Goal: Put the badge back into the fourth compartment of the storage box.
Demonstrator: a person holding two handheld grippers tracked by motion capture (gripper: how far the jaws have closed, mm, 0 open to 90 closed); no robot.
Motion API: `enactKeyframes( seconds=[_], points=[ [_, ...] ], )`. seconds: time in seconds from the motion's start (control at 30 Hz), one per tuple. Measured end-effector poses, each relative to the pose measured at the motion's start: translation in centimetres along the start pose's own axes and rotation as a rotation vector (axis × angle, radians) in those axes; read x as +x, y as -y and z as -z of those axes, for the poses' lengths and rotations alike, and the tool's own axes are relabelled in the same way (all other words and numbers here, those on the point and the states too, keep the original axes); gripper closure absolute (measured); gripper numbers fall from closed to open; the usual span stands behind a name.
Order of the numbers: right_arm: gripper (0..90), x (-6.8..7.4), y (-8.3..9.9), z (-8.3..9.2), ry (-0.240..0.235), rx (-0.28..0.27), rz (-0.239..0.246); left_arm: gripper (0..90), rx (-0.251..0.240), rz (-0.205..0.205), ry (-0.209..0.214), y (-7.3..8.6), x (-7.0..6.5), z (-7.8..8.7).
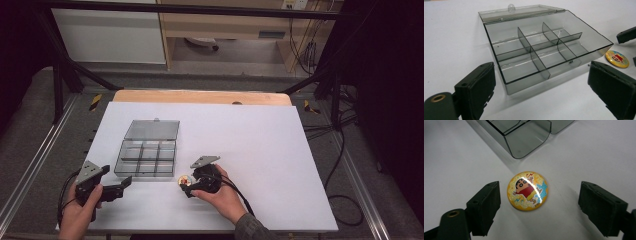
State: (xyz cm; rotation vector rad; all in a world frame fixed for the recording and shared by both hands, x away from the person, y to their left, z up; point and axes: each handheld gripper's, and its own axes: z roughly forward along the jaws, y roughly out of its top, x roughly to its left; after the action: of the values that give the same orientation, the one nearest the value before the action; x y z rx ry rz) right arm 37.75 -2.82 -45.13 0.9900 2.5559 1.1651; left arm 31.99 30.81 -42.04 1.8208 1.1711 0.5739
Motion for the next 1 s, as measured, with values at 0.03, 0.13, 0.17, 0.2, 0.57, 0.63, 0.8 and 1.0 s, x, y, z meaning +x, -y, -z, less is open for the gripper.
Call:
enactKeyframes(
  seconds=[0.03,0.13,0.17,0.2,0.57,0.63,0.8,1.0],
  points=[
    [21.8,0.1,0.0,-0.2,0.009,0.009,0.004,8.0,0.0,0.0,0.0,0.0,0.0,0.0],
    [25.4,0.0,0.1,-0.2,0.002,0.007,-0.006,8.1,-0.001,0.002,0.002,0.0,0.0,0.0],
    [27.1,0.0,0.0,-0.2,-0.002,0.004,-0.007,8.1,0.0,0.001,0.002,0.0,0.0,-0.1],
    [29.2,0.1,0.0,-0.2,-0.003,-0.003,-0.002,8.0,0.0,0.001,0.002,0.0,0.0,-0.1],
    [41.2,1.0,-0.2,-0.6,-0.005,-0.011,0.024,8.1,-0.001,0.0,0.004,0.0,0.0,-0.1],
    [42.6,1.2,-0.1,-0.9,0.009,-0.008,0.037,8.1,0.0,0.0,0.004,0.0,0.0,-0.1],
    [42.5,1.5,-0.1,-1.0,0.033,-0.009,0.064,8.1,0.0,-0.001,0.005,0.0,0.0,-0.1],
    [42.9,2.3,-0.1,-1.2,0.07,-0.004,0.106,8.1,0.002,-0.002,0.006,0.0,-0.1,-0.1]
  ],
)
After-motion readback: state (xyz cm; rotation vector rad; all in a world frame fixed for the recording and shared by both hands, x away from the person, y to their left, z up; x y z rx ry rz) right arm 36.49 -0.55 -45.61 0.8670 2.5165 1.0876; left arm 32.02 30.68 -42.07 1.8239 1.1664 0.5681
